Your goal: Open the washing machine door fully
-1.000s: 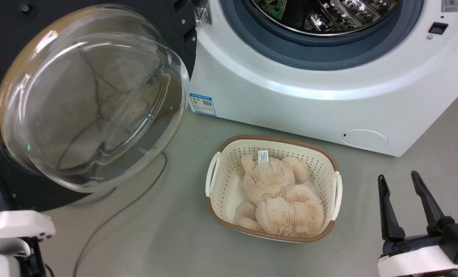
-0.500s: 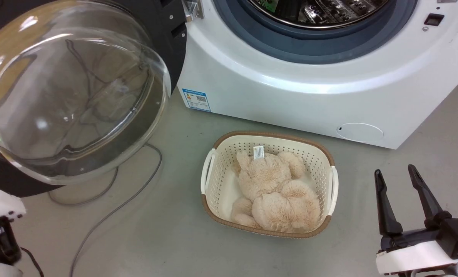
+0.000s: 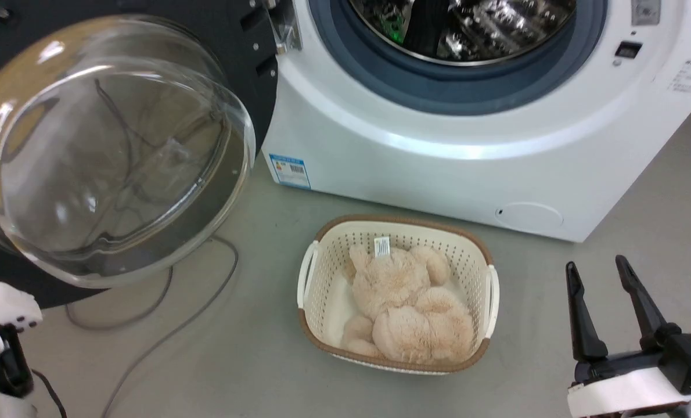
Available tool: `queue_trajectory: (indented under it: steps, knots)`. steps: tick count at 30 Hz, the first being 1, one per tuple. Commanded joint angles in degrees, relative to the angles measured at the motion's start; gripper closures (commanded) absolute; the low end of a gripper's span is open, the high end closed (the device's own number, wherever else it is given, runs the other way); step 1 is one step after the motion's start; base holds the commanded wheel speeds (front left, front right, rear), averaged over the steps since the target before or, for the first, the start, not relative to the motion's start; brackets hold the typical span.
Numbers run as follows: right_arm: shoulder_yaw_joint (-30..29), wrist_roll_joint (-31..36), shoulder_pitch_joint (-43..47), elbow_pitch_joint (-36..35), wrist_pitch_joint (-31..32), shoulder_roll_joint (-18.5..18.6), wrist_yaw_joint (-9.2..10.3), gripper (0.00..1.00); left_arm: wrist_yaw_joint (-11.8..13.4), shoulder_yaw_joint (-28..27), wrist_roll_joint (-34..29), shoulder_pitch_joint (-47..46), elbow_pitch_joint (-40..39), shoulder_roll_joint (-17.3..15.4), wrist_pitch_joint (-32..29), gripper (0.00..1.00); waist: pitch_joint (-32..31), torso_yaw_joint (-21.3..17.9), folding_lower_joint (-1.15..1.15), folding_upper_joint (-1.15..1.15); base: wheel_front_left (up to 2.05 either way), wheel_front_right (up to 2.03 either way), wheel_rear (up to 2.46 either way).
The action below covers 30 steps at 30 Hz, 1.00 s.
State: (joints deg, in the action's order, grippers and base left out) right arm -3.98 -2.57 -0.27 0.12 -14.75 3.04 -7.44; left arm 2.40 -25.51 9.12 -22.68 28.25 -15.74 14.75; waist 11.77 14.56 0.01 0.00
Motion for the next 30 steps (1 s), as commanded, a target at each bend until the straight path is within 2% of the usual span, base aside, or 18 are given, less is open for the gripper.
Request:
queue_trajectory:
  steps: [1,6,14,19,26,27,28,30]
  knots:
    - [-0.1,-0.6,0.7,0.2,-0.2,-0.2,-0.05,0.0,-0.1,-0.3,-0.5,1.4,-0.6,0.3,0.3,1.0,-1.3,-0.1,-0.01,0.0,0.0,0.0,0.0]
    - [-0.3,-1.7,2.2,0.5,-0.2,-0.2,-0.05,0.0,-1.2,0.4,-2.6,5.5,-5.3,1.6,0.3,1.0,-4.9,-0.2,-0.01,0.0,0.0,0.0,0.0]
    - [-1.7,-2.7,5.2,0.3,-0.2,-0.2,-0.05,0.0,-4.4,3.6,-4.3,10.9,-13.4,4.6,0.3,1.0,-10.6,-0.7,-0.01,0.0,0.0,0.0,0.0]
    - [-2.0,-2.9,6.1,-0.4,-0.2,-0.2,-0.05,0.0,-6.8,7.0,-4.5,13.5,-18.1,6.8,0.3,1.0,-12.2,-1.9,-0.01,0.0,0.0,0.0,0.0]
    - [-2.0,-3.0,6.8,-0.9,-0.2,-0.2,-0.05,0.0,-8.0,12.2,-5.5,16.5,-20.5,9.3,0.3,1.0,-13.4,-4.5,-0.01,0.0,0.0,0.0,0.0]
    - [-1.9,-3.0,6.9,-1.0,-0.2,-0.2,-0.05,0.0,-8.1,12.7,-5.5,16.8,-20.6,9.6,0.3,0.69,-13.5,-5.0,-0.01,0.0,0.0,0.0,0.0]
    - [-1.8,-2.9,7.0,-1.0,-0.2,-0.2,-0.05,0.0,-8.1,13.2,-5.6,17.1,-20.7,9.9,0.3,0.0,-13.6,-5.4,-0.01,0.0,0.0,0.0,0.0]
    - [-1.8,-2.8,7.1,-1.1,-0.2,-0.2,-0.05,0.0,-8.4,14.4,-5.5,17.9,-20.8,10.4,0.3,0.0,-13.6,-6.3,-0.01,0.0,0.0,0.0,0.0]
